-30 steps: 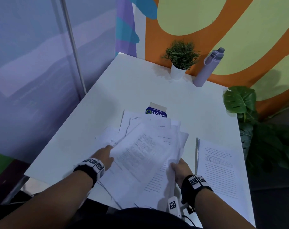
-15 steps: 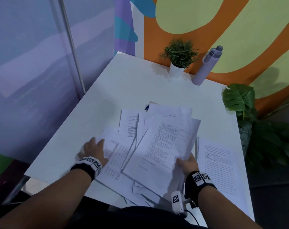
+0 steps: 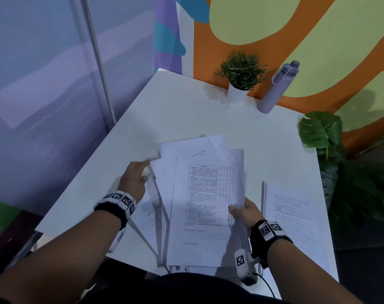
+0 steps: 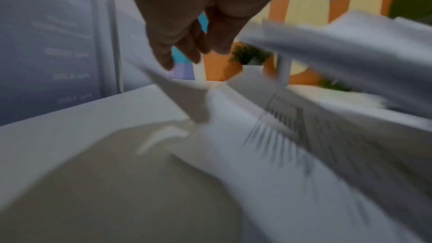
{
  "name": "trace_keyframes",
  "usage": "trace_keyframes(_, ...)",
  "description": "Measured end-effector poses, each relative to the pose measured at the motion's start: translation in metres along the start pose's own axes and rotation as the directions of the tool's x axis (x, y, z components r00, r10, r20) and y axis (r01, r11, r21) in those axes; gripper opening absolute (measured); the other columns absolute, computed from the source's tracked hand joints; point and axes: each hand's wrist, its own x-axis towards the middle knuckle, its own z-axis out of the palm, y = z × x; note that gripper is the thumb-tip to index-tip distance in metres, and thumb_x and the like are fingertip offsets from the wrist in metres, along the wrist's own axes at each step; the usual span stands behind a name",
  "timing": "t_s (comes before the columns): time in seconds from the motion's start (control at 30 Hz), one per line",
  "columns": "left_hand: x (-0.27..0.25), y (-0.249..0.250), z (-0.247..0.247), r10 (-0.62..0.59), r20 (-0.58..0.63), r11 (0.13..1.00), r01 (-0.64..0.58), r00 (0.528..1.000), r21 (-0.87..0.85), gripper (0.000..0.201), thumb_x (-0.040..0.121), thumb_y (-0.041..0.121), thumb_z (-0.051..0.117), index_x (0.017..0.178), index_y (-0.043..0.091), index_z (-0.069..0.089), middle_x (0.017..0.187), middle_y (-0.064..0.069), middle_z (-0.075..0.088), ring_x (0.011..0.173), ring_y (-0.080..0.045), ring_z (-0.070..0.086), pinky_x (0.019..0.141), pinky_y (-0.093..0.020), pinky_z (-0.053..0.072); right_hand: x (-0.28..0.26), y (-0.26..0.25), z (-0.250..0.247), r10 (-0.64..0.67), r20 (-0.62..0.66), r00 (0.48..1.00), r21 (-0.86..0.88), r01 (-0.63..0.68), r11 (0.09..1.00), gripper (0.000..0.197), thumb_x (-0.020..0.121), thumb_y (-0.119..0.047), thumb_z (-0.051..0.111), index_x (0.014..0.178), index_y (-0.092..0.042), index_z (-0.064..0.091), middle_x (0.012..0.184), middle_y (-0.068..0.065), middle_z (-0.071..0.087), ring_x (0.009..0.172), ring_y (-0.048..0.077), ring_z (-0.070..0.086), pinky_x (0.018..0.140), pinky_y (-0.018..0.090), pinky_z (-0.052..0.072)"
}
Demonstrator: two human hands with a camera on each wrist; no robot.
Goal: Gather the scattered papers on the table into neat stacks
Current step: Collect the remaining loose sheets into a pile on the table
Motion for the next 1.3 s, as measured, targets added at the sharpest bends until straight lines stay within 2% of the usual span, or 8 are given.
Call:
trace_keyframes(0.17, -0.012, 0.002, -0.013, -0.457, 0.122, 0.876, 0.421, 0.881, 0.237, 0.023, 0.093, 0.017, 0.043, 0.097, 0.002, 0.059, 0.109, -0.022, 0.060, 0.090, -0.032, 0.059, 0.084, -0.036, 0.048, 0.006, -0.004, 0.008, -0.068, 0.001, 0.998, -0.064, 0.068, 0.996, 0.031, 0.080, -0.004, 0.064, 0.096, -0.030, 0.064, 0.105, 0.010, 0.069, 0.105, 0.036, 0.062, 0.096, 0.059, 0.048)
trace_keyframes(0.4, -0.058, -0.020, -0.002, -0.695, 0.648, 0.585, 0.770, 0.312, 0.256, 0.048, 0.094, 0.047, 0.040, 0.066, 0.009, 0.048, 0.047, -0.008, 0.047, 0.037, -0.016, 0.036, 0.046, -0.018, 0.027, 0.014, -0.012, 0.026, -0.121, 0.061, 0.991, -0.258, 0.133, 0.957, 0.016, 0.092, -0.026, 0.057, 0.106, -0.018, 0.058, 0.102, 0.004, 0.066, 0.097, 0.027, 0.062, 0.092, 0.044, 0.052)
trace_keyframes(0.47, -0.054, -0.018, 0.004, -0.695, 0.619, 0.646, 0.697, 0.366, 0.313, 0.035, 0.095, 0.038, 0.045, 0.084, 0.005, 0.053, 0.067, -0.013, 0.058, 0.053, -0.023, 0.053, 0.053, -0.025, 0.035, 0.019, -0.014, 0.030, -0.165, -0.025, 0.986, -0.465, 0.135, 0.875, 0.020, 0.094, -0.030, 0.051, 0.105, -0.017, 0.061, 0.101, 0.006, 0.064, 0.095, 0.026, 0.061, 0.089, 0.037, 0.051)
trace_keyframes(0.57, -0.048, -0.013, 0.010, -0.580, 0.508, 0.815, 0.440, 0.637, 0.377, 0.040, 0.093, 0.024, 0.048, 0.124, -0.002, 0.046, 0.124, -0.021, 0.053, 0.106, -0.029, 0.056, 0.085, -0.031, 0.044, 0.028, -0.014, 0.024, -0.219, -0.208, 0.953, -0.594, 0.055, 0.803, 0.040, 0.095, -0.023, 0.047, 0.133, -0.013, 0.052, 0.134, 0.015, 0.048, 0.120, 0.033, 0.051, 0.103, 0.039, 0.041)
trace_keyframes(0.67, -0.040, -0.020, 0.012, -0.555, 0.408, 0.832, 0.486, 0.725, 0.268, 0.019, 0.093, 0.010, 0.045, 0.105, 0.002, 0.057, 0.107, -0.010, 0.057, 0.086, -0.022, 0.056, 0.073, -0.025, 0.042, 0.026, -0.010, 0.012, -0.134, -0.350, 0.927, -0.642, -0.133, 0.755, 0.047, 0.099, -0.033, 0.036, 0.143, -0.018, 0.039, 0.148, 0.015, 0.033, 0.132, 0.036, 0.037, 0.107, 0.045, 0.036)
trace_keyframes(0.97, -0.030, -0.018, 0.001, -0.423, 0.321, 0.906, 0.403, 0.847, 0.130, 0.031, 0.093, 0.001, 0.036, 0.116, -0.002, 0.057, 0.117, -0.022, 0.062, 0.106, -0.032, 0.058, 0.075, -0.024, 0.038, 0.025, -0.002, 0.008, -0.083, -0.117, 0.990, -0.609, -0.005, 0.793, 0.070, 0.081, 0.011, 0.040, 0.147, -0.012, 0.035, 0.154, 0.001, 0.026, 0.135, 0.025, 0.039, 0.099, 0.022, 0.036)
trace_keyframes(1.13, -0.022, -0.013, 0.013, -0.387, 0.320, 0.922, 0.363, 0.865, 0.132, 0.037, 0.095, 0.003, 0.033, 0.125, 0.004, 0.055, 0.124, -0.018, 0.060, 0.111, -0.032, 0.057, 0.089, -0.029, 0.042, 0.025, -0.008, 0.022, -0.143, 0.022, 0.989, -0.547, 0.132, 0.827, 0.050, 0.081, -0.008, 0.063, 0.130, -0.015, 0.055, 0.135, 0.008, 0.050, 0.120, 0.025, 0.053, 0.106, 0.035, 0.041)
trace_keyframes(1.3, -0.021, -0.010, 0.023, -0.569, 0.123, 0.822, 0.560, 0.813, 0.102, 0.037, 0.097, 0.021, 0.035, 0.121, -0.002, 0.051, 0.120, -0.027, 0.058, 0.106, -0.039, 0.056, 0.089, -0.037, 0.043, 0.020, -0.008, 0.025, -0.031, -0.160, 0.987, -0.149, 0.007, 0.989, 0.057, 0.083, -0.047, 0.045, 0.135, -0.025, 0.043, 0.125, 0.011, 0.060, 0.107, 0.029, 0.058, 0.101, 0.048, 0.047)
